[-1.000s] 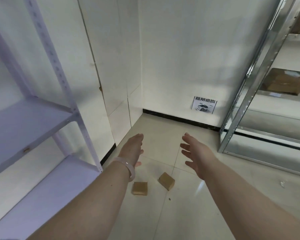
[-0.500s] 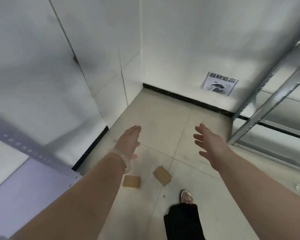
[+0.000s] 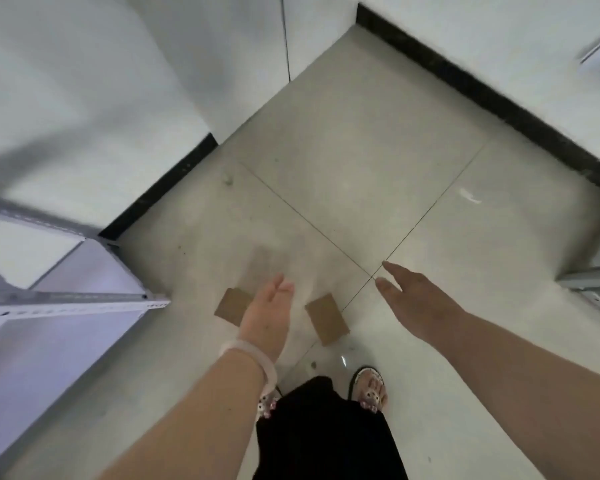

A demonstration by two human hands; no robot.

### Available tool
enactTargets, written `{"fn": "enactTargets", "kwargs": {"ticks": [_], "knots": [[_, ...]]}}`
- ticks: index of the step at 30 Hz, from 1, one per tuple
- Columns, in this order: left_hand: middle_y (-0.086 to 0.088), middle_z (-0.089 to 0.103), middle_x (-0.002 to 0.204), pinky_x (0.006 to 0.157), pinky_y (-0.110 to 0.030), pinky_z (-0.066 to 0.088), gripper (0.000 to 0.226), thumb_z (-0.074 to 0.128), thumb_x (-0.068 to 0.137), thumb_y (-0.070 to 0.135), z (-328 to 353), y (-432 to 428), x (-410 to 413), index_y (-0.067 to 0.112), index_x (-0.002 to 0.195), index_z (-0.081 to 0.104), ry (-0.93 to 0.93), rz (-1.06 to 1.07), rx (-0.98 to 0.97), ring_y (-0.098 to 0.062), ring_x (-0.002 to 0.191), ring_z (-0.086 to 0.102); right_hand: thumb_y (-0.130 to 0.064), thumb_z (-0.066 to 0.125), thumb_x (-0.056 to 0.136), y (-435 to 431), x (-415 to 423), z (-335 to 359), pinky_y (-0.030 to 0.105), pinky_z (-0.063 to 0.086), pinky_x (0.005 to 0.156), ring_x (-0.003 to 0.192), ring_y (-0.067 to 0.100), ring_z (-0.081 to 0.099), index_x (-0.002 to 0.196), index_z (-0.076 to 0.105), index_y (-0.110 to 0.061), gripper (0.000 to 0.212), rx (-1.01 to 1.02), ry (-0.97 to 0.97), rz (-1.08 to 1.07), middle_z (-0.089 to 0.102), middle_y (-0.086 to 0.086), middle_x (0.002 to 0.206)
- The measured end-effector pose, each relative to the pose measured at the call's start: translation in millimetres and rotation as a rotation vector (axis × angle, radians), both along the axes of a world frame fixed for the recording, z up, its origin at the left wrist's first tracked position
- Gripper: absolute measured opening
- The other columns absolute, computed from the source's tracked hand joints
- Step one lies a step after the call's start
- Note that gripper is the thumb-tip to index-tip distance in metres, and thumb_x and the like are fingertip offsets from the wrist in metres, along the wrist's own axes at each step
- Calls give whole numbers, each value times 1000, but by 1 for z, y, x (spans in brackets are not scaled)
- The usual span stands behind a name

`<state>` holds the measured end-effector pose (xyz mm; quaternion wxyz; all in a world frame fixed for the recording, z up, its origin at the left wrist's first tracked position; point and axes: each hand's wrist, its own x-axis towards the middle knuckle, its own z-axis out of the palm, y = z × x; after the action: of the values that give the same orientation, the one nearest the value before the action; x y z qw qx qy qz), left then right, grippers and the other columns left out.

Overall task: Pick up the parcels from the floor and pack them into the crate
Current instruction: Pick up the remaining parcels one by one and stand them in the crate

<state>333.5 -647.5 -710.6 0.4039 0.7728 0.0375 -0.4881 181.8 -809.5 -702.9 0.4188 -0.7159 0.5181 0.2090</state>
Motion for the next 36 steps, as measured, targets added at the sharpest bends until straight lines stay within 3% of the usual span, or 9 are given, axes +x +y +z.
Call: {"fn": "enactTargets", "kwargs": {"ticks": [6,9,13,18,23,25,27,31,36], "knots": [[0,50,142,114,-40,34,39,45,99,35,-195,-20,-25,24,136,48,105,48,53,-18,127,48,-48,30,97,0,0,-196,35,22,112,142,17,23,151,12,-36,58,-3,174,285,20,-6,158],[-5,44,147,111,-31,33,45,43,99,35,-287,-11,-41,19,141,44,113,-107,174,-19,129,45,-48,26,98,19,-10,-288,36,21,113,144,17,18,151,-2,-37,61,77,222,361,10,-9,160],[-7,24,159,119,-42,24,61,37,98,48,-365,-4,-54,23,151,23,250,-55,306,-29,144,27,-49,33,98,43,-10,-369,40,20,117,145,22,19,152,5,-37,61,254,134,60,12,-3,161],[-7,36,154,116,-47,29,65,34,93,61,-389,-4,-62,28,149,30,348,98,204,-30,140,35,-56,33,96,59,-7,-392,30,33,97,130,24,43,144,37,-36,52,345,-13,-297,43,3,146],[-7,56,132,112,-48,35,54,33,95,58,-328,-17,-33,21,129,54,270,260,28,-26,122,52,-62,27,93,36,15,-332,47,38,105,115,26,55,116,58,-27,52,352,-216,-585,62,7,119],[-13,63,120,108,-49,39,48,35,96,54,-294,-24,-18,15,111,58,191,354,-68,-29,113,58,-60,28,94,23,33,-297,42,40,104,111,23,58,116,58,-19,56,331,-312,-645,64,9,116],[-17,66,116,106,-52,41,52,35,94,58,-245,-36,5,13,102,60,105,349,-129,-34,113,59,-52,28,98,8,59,-245,33,48,89,103,19,61,122,56,-16,52,311,-438,-661,63,10,119],[-4,63,125,112,-48,37,43,33,98,51,-121,-69,53,27,119,62,30,362,-320,-23,123,55,-48,26,100,-27,107,-116,21,47,81,103,5,64,115,65,-32,45,283,-617,-530,70,-10,111],[-1,64,125,107,-45,42,53,28,87,60,82,-88,93,35,120,61,-176,243,-543,-17,119,58,-59,38,88,-48,147,89,32,46,94,108,9,64,115,62,-27,48,226,-896,-418,71,-10,110]]}}
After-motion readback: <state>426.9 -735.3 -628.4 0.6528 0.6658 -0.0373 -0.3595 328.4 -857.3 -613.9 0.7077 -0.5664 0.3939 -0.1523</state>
